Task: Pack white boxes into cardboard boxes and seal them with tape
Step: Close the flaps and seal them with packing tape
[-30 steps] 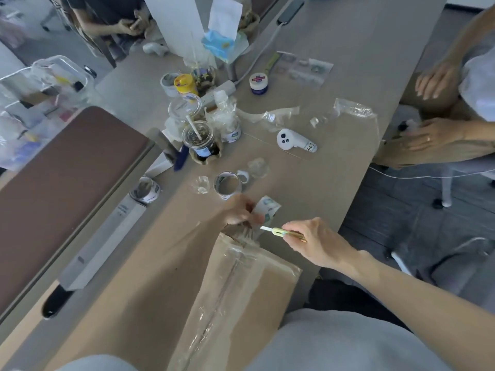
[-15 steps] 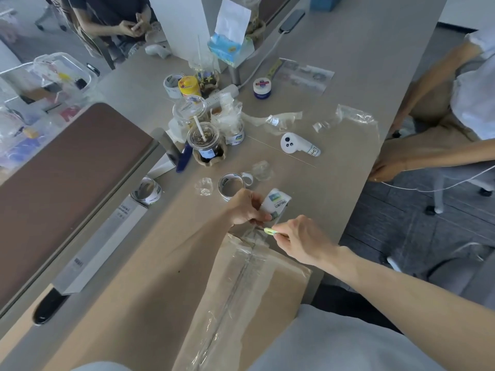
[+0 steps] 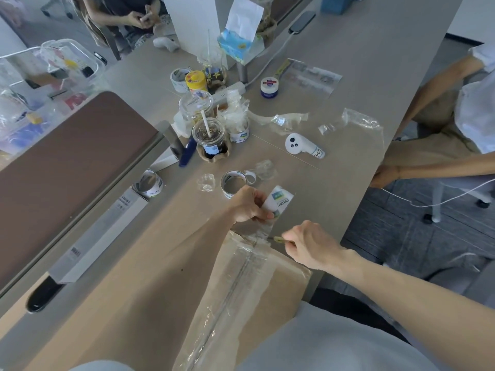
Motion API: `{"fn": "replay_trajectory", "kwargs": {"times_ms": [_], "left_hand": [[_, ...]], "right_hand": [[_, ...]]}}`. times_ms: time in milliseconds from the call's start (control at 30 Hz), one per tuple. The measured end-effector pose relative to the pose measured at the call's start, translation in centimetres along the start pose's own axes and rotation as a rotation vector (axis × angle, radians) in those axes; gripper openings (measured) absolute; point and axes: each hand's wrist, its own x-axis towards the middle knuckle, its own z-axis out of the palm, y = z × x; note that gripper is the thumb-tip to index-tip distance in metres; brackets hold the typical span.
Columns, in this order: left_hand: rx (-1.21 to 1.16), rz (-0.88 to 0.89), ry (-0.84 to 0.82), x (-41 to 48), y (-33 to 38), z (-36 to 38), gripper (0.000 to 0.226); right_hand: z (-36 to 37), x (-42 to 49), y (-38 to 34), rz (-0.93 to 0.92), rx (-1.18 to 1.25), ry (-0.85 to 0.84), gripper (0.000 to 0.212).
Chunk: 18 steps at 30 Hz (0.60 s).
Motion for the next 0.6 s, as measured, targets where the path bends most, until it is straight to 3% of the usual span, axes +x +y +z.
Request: {"fn": "replay_trajectory", "kwargs": {"times_ms": [167,333,500,600], "left_hand": [[-0.088,-0.010,0.051,0.3,0.0,0.0,0.019],[-0.081,0.061,0.121,0.6,-0.3,0.1,0.027],[-0.090,0.075,0.161,0.8,-1.0,0.0,0.017],[-0.112,0.082,0.152,0.9,-1.0,0.1,0.025]], "right_hand": [[2.5,-0.4,4.0,0.092,0.053,-0.027,0.013],[5.0,2.2,5.1,0.088,0.141,-0.117,0.027],[6.2,3.0,5.8,0.166,0.185,-0.232,0.055],[5.3,2.9,7.6,0.214,0.326,-0.133,0.066]]}}
